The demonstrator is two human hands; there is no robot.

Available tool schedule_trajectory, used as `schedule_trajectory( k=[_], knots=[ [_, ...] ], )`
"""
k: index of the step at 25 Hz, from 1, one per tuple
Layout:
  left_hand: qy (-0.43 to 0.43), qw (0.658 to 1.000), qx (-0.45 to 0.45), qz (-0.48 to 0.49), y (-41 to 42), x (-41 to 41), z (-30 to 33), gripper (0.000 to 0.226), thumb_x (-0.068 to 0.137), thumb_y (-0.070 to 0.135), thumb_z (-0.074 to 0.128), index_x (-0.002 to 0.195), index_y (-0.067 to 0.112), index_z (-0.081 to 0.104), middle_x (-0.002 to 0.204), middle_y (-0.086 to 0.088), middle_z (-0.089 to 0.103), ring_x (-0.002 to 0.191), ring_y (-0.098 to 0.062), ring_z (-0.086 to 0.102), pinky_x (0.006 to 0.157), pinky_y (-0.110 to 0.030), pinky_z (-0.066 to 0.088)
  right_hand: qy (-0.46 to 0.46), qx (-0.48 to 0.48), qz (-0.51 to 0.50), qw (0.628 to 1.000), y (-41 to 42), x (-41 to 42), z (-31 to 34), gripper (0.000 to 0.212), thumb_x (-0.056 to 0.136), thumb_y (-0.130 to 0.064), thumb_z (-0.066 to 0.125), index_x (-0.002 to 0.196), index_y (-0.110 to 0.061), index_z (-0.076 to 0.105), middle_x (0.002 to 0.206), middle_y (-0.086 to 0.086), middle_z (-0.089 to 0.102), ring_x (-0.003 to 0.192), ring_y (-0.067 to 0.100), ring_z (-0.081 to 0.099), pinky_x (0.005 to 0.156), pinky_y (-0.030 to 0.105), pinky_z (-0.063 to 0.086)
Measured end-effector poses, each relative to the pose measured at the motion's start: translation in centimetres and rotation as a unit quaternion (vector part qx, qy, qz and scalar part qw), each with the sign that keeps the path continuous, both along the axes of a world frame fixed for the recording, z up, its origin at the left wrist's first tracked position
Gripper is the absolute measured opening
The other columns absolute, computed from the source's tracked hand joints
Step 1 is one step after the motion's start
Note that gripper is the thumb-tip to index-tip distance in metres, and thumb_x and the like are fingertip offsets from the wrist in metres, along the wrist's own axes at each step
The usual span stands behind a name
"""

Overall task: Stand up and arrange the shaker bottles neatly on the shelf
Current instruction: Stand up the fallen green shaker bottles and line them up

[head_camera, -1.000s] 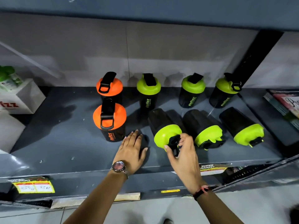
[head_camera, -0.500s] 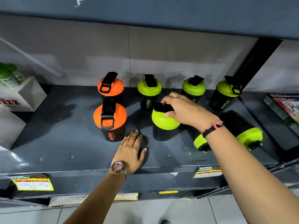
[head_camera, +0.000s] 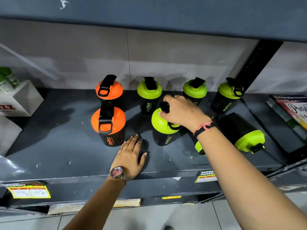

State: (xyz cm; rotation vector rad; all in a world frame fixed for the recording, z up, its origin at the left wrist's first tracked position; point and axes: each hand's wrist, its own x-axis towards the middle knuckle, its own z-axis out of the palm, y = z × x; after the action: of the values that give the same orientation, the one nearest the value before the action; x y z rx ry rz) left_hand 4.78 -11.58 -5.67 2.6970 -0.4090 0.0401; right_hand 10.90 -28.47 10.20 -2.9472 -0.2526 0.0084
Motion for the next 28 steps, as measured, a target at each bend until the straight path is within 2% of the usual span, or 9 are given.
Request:
schedule_trajectory(
  k=[8,10,13,17,19,21,23,25,28],
  knots=[
    [0.002,0.999,0.042,0.009,-0.2,-0.5,-0.1,0.06,0.086,0.041,0.022,0.137,0.008,0.023,0.151,-0.014,0.018,0.139,-0.028,0.016,0.114,-0.037,0.009,-0.003,0.023,-0.056,0.998,1.0,-0.7,-0.1,0.051,0.088,-0.044,0.051,0.118,-0.003,0.043,0.121,0.023,0.054,0.112,0.042,0.051,0.085,0.041,0.045],
    [-0.002,0.999,0.03,0.024,-0.5,-1.5,0.1,0.064,0.088,0.048,0.012,0.137,0.008,0.022,0.151,-0.014,0.019,0.139,-0.028,0.017,0.114,-0.035,0.007,-0.072,0.057,-0.06,0.994,0.3,-1.9,0.2,0.056,0.088,-0.053,0.044,0.113,-0.003,0.046,0.113,0.023,0.059,0.105,0.041,0.056,0.079,0.042,0.047],
    [-0.036,0.999,0.013,0.013,-2.8,-4.5,1.2,0.077,0.088,0.056,-0.001,0.13,0.003,0.037,0.138,-0.018,0.043,0.128,-0.035,0.039,0.113,-0.029,0.008,-0.244,0.167,-0.069,0.953,-4.5,-5.6,-0.5,0.052,0.087,-0.055,0.035,0.095,-0.007,0.054,0.086,0.018,0.066,0.082,0.04,0.061,0.062,0.039,0.048],
    [-0.06,0.997,0.021,-0.04,-8.3,-6.1,1.5,0.053,0.094,0.037,0.019,0.116,0.002,0.052,0.121,-0.017,0.06,0.112,-0.035,0.056,0.107,-0.027,0.012,-0.22,0.114,0.063,0.967,-13.3,-10.4,-5.8,0.041,0.083,-0.048,0.044,0.088,-0.008,0.055,0.083,0.01,0.061,0.075,0.03,0.056,0.067,0.038,0.047],
    [-0.069,0.996,0.02,-0.049,-10.8,-5.6,1.6,0.038,0.088,0.024,0.038,0.113,0.002,0.055,0.121,-0.018,0.061,0.109,-0.034,0.058,0.105,-0.033,0.029,-0.191,0.021,0.103,0.976,-15.7,-11.1,-8.7,0.046,0.073,-0.052,0.06,0.09,-0.009,0.054,0.086,0.009,0.063,0.073,0.028,0.057,0.072,0.032,0.04],
    [-0.057,0.997,0.013,-0.04,-12.7,-4.6,1.5,0.033,0.083,0.013,0.054,0.114,0.0,0.054,0.123,-0.02,0.059,0.109,-0.036,0.057,0.089,-0.046,0.048,-0.2,-0.03,0.102,0.974,-16.6,-10.9,-10.7,0.056,0.061,-0.053,0.072,0.093,-0.012,0.053,0.09,0.007,0.066,0.073,0.027,0.061,0.074,0.033,0.036],
    [-0.033,0.999,-0.012,-0.032,-13.8,-3.6,1.3,0.039,0.086,0.01,0.055,0.122,-0.001,0.046,0.133,-0.022,0.049,0.12,-0.037,0.047,0.097,-0.05,0.041,-0.224,-0.037,0.083,0.97,-16.8,-10.2,-11.7,0.058,0.057,-0.049,0.078,0.096,-0.015,0.05,0.091,0.005,0.066,0.074,0.025,0.062,0.074,0.034,0.034],
    [-0.016,0.999,-0.011,-0.037,-14.4,-2.5,0.8,0.044,0.092,0.017,0.047,0.131,0.001,0.034,0.143,-0.019,0.034,0.132,-0.032,0.032,0.109,-0.04,0.027,-0.24,-0.028,0.068,0.968,-16.7,-9.7,-11.9,0.054,0.057,-0.04,0.082,0.093,-0.016,0.05,0.086,0.004,0.066,0.07,0.023,0.061,0.072,0.034,0.033],
    [-0.014,0.999,0.007,-0.037,-14.9,-1.5,0.2,0.048,0.094,0.024,0.04,0.135,0.002,0.025,0.149,-0.017,0.022,0.138,-0.027,0.019,0.113,-0.033,0.014,-0.24,-0.011,0.06,0.969,-16.7,-9.6,-10.9,0.043,0.054,-0.03,0.085,0.085,-0.013,0.06,0.079,0.004,0.066,0.064,0.024,0.062,0.067,0.032,0.034]
  ],
)
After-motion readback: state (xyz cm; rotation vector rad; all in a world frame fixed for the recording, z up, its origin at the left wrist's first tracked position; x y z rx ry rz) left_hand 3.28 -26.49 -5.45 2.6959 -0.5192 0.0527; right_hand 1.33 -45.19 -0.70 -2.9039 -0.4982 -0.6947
